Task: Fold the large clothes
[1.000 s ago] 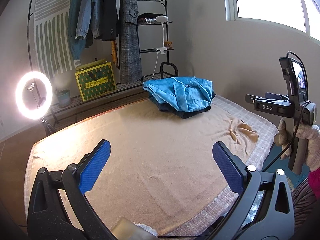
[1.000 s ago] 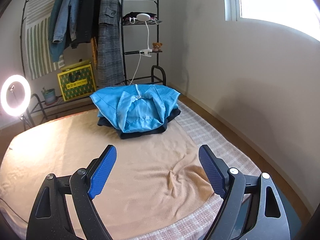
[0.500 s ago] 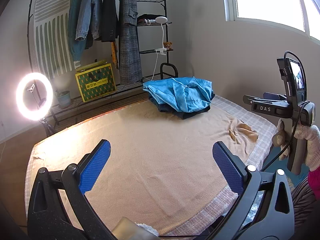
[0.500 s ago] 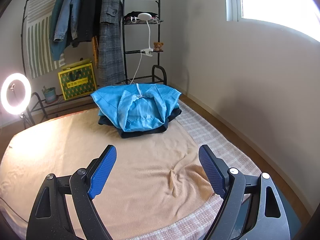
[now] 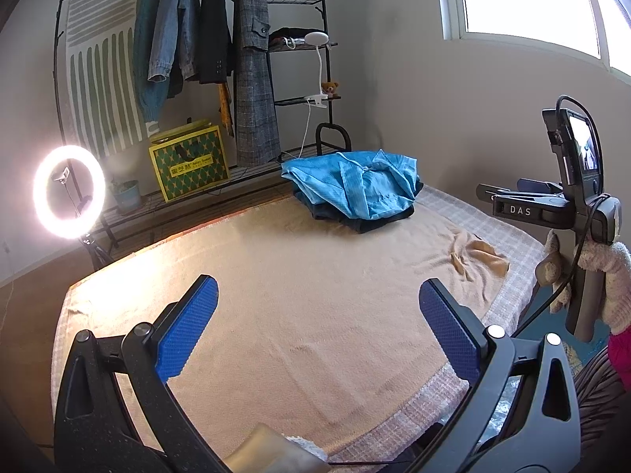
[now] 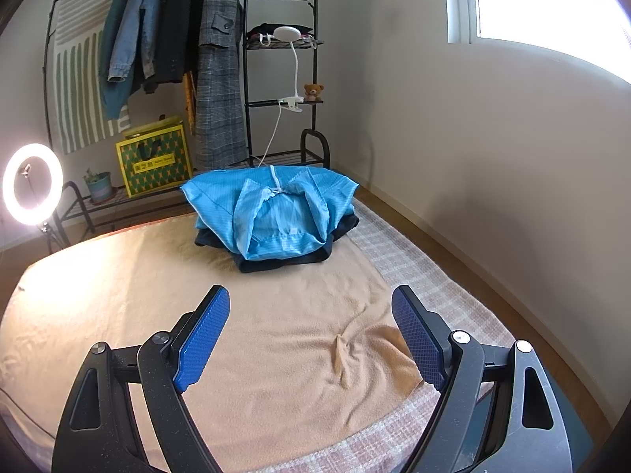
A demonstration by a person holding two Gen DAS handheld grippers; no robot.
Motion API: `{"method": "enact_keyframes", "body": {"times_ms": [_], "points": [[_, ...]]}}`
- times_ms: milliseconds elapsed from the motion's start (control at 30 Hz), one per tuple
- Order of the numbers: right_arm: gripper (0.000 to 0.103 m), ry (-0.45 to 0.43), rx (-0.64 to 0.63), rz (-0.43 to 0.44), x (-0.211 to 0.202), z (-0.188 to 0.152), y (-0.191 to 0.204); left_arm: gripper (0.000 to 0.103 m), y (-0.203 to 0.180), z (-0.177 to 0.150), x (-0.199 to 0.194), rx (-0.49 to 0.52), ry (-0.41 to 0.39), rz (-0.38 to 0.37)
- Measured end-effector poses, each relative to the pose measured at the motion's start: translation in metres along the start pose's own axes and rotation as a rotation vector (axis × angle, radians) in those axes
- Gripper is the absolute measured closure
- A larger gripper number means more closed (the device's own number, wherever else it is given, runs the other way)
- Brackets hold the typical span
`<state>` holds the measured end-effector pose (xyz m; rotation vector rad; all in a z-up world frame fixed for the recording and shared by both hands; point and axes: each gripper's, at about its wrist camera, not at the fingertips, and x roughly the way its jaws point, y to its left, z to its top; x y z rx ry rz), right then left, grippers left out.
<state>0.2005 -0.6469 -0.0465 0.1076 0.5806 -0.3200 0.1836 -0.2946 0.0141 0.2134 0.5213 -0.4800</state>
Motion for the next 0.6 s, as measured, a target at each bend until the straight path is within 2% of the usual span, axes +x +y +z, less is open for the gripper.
{"method": "enact_keyframes", "body": {"times_ms": [600], "points": [[0.019, 0.004, -0.014, 0.013, 0.0011, -0.0008, 0.0040, 0.000, 0.0042, 0.0027, -0.0012, 0.000, -0.013, 0.014]]}}
